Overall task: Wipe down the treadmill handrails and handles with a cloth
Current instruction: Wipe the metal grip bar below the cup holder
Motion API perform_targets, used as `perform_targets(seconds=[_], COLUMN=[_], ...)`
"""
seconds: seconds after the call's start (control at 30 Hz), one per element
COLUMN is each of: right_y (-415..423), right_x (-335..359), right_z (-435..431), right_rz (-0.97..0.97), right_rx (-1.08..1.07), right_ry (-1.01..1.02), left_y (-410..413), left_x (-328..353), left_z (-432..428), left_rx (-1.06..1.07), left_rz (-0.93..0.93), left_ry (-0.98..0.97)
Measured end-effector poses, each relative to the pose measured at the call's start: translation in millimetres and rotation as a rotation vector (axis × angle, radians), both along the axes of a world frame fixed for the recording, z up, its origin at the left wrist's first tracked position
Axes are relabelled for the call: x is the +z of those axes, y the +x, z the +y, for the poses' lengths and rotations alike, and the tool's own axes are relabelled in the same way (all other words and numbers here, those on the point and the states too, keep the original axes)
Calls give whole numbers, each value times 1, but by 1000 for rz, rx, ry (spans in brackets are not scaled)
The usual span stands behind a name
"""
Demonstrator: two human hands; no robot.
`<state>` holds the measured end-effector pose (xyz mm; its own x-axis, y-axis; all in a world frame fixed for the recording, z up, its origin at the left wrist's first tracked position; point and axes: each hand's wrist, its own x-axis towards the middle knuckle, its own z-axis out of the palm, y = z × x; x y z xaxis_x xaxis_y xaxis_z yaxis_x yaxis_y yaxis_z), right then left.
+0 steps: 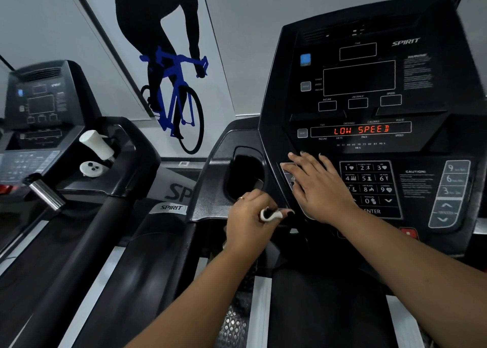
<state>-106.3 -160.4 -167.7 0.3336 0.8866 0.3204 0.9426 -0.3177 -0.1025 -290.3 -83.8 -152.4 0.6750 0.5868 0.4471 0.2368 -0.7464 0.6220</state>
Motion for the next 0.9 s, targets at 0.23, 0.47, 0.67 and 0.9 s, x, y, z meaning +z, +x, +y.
perform_targets(seconds=[0.23,0.47,0.67,0.9], right_y=[0,-1,-2,1], right_x=[0,-1,1,2], right_z=[-1,-1,-1,1], right_rz=[3,4,2,25], right_rx=[2,-1,-4,-11], right_ry=[2,2,4,21], left_y=[-36,-80,-51,-12], left_x=[-17,-31,-14,17], left_z=[-17,-15,17,28], left_rx=[-119,-46,55,-154], left_rz=[44,200,342,370], left_ry=[95,-167,-332,-445])
